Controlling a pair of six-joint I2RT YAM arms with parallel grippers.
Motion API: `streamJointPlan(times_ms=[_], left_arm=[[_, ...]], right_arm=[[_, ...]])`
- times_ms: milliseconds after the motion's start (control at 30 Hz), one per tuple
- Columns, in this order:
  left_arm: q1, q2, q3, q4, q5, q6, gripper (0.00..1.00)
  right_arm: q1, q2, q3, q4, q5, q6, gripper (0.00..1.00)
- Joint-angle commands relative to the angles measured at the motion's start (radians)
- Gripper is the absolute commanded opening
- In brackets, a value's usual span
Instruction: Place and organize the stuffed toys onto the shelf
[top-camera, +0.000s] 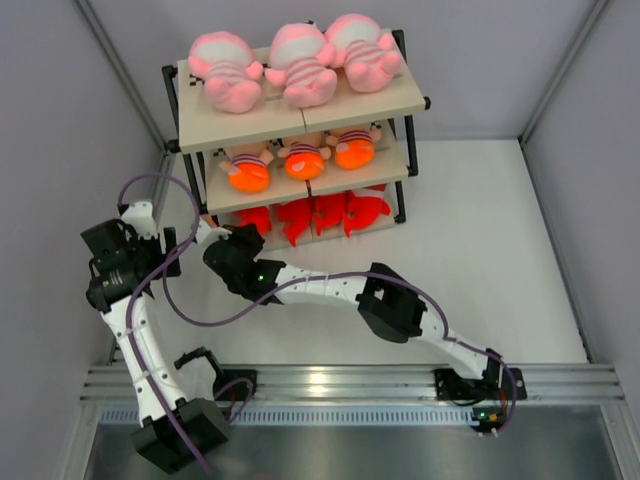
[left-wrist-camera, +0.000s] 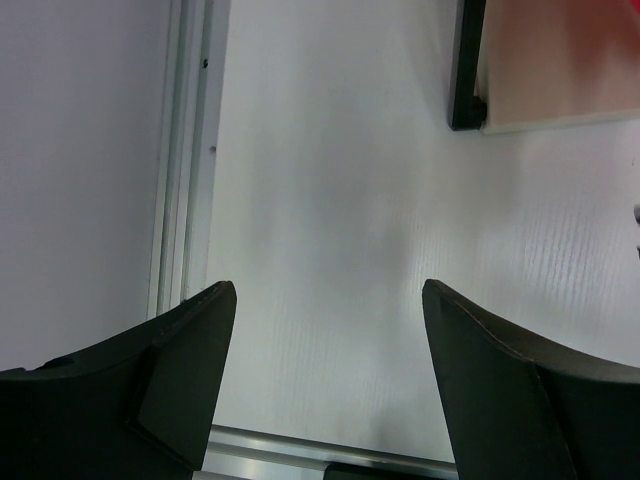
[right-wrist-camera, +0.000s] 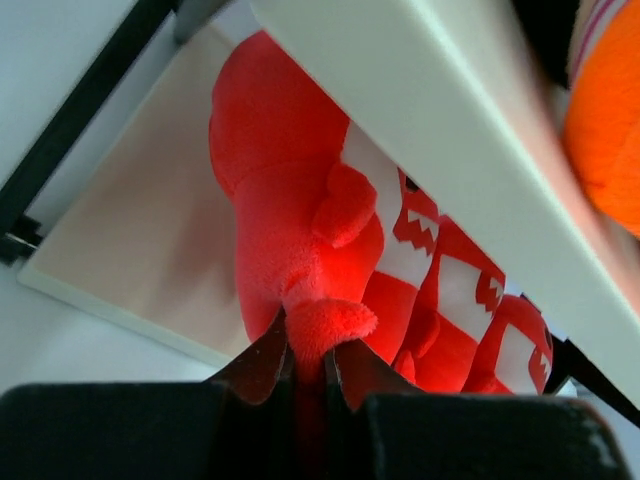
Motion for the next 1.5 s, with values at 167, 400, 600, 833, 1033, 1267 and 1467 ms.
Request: streamJointPlan(times_ms=[167,400,600,833,1033,1267,1467], left_arm=[[-0.011,-0.022,0.002,-0.015,0.068,0.022,0.81],[-0.012,-0.016,0.014,-0.015,0.044,0.038,0.81],[-0.012,-0.012,0.01,-0.014,0.053,0.039,0.81],[-0.011,-0.01,0.002,-0.014,0.061,0.038,0.82],[-0.012,-0.012,0.004,-0.014,0.058,0.041,0.82],[-0.011,-0.012,-0.003,-0.015,0.059,0.068,0.82],[-0.012,-0.012,-0.015,-0.015,0.064,0.071,0.83]], right_arm=[[-0.058,0.091,0.027,-0.057,0.049,0.032,0.0],[-0.061,0.075,-0.008,-0.063,-0.026,0.098,0.03],[-0.061,0.045,-0.045,-0.081,-0.075,0.129,0.31],[-0.026,-0.095,-0.147,-0.031,-0.18,0.147,0.7],[0.002,-0.187,-0.197,-0.035,-0.238,0.189,0.91],[0.012,-0.388,-0.397,-0.032,-0.313,0.302,0.95],[0.012,-0.629,-0.641,-0.06,-0.448,0.434,0.95]])
